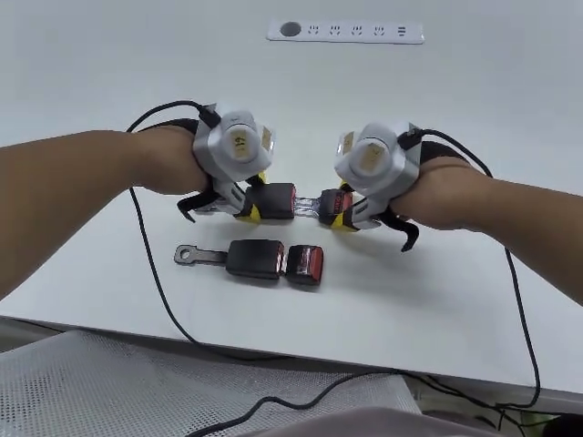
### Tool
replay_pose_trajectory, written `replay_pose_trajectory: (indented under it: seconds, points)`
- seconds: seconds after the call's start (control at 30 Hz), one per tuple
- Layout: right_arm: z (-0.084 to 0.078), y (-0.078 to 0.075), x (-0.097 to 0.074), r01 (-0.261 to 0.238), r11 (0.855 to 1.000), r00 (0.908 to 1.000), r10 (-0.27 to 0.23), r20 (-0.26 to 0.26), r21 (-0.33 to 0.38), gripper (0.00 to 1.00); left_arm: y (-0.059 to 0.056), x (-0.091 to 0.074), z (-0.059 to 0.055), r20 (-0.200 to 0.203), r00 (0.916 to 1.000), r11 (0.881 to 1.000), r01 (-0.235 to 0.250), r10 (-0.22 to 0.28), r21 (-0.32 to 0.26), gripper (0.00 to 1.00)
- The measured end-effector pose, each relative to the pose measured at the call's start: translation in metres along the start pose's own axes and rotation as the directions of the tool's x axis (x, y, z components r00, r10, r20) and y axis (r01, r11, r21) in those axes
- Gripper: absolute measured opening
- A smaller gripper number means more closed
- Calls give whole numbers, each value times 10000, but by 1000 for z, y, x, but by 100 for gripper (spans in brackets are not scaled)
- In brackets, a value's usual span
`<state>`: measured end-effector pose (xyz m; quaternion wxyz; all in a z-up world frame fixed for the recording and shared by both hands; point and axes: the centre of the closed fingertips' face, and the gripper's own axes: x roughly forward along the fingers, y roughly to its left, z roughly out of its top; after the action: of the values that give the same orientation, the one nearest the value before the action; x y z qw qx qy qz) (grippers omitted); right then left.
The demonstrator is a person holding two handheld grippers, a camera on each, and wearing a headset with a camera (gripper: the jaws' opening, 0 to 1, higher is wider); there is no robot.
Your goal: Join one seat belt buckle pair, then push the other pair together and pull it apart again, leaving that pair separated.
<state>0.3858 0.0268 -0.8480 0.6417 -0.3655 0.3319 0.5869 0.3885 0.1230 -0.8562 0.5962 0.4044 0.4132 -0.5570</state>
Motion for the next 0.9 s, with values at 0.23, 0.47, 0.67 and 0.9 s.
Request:
replay_pose_trajectory:
  seconds: [0.23,0.47,0.67,0.9]
  points:
    - [1,-2,0,-82,9992,10000,83,18,-382,33,0,0,0,25,10000,9998,76,-76,182,32]
    - [13,1,5,-99,9981,9997,114,238,-603,33,0,1,0,-113,9998,9988,191,-186,444,32]
    - [12,0,5,-198,9995,9989,209,411,-265,32,0,0,0,-47,9998,9990,205,-204,391,32]
    - [16,0,6,-278,9992,9987,290,429,-299,31,0,1,0,-205,9994,9986,272,-263,458,32]
